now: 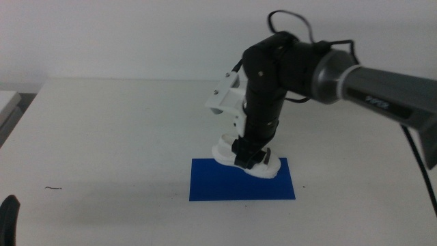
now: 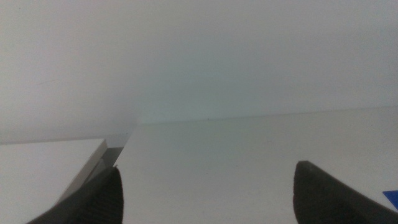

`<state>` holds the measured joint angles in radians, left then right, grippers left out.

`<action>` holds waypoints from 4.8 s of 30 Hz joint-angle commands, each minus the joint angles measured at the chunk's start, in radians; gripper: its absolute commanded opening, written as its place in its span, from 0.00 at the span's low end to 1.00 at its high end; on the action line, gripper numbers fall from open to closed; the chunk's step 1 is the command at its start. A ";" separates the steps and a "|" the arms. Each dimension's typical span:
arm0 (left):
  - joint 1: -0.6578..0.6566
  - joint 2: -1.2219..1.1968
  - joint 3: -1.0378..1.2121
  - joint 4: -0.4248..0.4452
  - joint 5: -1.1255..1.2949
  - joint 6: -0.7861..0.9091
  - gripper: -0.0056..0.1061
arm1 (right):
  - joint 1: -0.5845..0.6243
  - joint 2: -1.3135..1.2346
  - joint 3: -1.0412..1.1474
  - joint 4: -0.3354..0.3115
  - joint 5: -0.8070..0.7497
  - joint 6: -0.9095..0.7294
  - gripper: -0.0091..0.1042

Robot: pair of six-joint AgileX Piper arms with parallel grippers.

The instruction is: Use one arm to grab the shoe from the table and place it on the mat.

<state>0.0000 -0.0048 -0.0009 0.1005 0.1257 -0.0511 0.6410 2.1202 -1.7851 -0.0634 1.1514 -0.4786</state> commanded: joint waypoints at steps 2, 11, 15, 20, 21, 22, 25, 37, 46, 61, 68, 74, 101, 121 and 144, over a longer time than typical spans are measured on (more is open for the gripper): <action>0.000 0.005 0.001 -0.004 -0.011 -0.003 0.89 | 0.005 0.010 -0.023 -0.002 0.019 0.061 0.06; 0.000 0.005 0.001 -0.004 -0.011 -0.003 0.89 | 0.005 0.012 -0.023 0.020 0.062 0.801 0.06; 0.000 0.005 0.001 -0.004 -0.011 -0.003 0.89 | 0.005 0.012 -0.023 0.063 0.056 1.124 0.06; 0.000 0.005 0.001 -0.004 -0.011 -0.003 0.89 | 0.005 0.013 -0.023 0.051 0.056 1.574 0.06; 0.000 0.005 0.001 -0.004 -0.011 -0.003 0.89 | 0.005 0.013 -0.023 0.037 0.053 1.653 0.06; 0.000 0.005 0.001 -0.004 -0.011 -0.003 0.89 | 0.005 0.013 -0.023 0.018 0.053 1.783 0.06; 0.000 0.005 0.001 -0.004 -0.011 -0.003 0.89 | 0.005 0.013 -0.023 0.021 0.070 2.147 0.06; 0.000 0.005 0.001 -0.004 -0.011 -0.003 0.89 | 0.005 0.039 -0.023 0.044 0.070 2.617 0.06; 0.000 0.005 0.001 -0.004 -0.011 -0.003 0.89 | -0.020 0.079 -0.023 0.167 0.070 2.617 0.06; 0.000 0.005 0.001 -0.004 -0.011 -0.003 0.89 | -0.041 0.101 -0.023 0.188 0.015 2.617 0.06; 0.000 0.005 0.001 -0.004 -0.011 -0.003 0.89 | -0.043 0.101 -0.023 0.179 -0.024 2.617 0.09; 0.000 0.005 0.001 -0.004 -0.011 -0.003 0.89 | -0.043 0.101 -0.023 0.171 -0.038 2.617 0.23; 0.000 0.005 0.001 -0.004 -0.011 -0.003 0.89 | -0.043 -0.360 -0.021 0.134 0.070 1.609 0.70; 0.000 0.005 0.001 -0.004 -0.011 -0.003 0.89 | -0.280 -1.078 0.909 0.253 -0.632 0.515 0.69; 0.000 0.005 0.001 -0.004 -0.011 -0.003 0.89 | -0.495 -2.120 1.785 0.063 -1.120 0.273 0.69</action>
<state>0.0000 -0.0048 -0.0009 0.1005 0.1257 -0.0511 0.1561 0.0177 -0.0157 0.0299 0.0420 -0.1958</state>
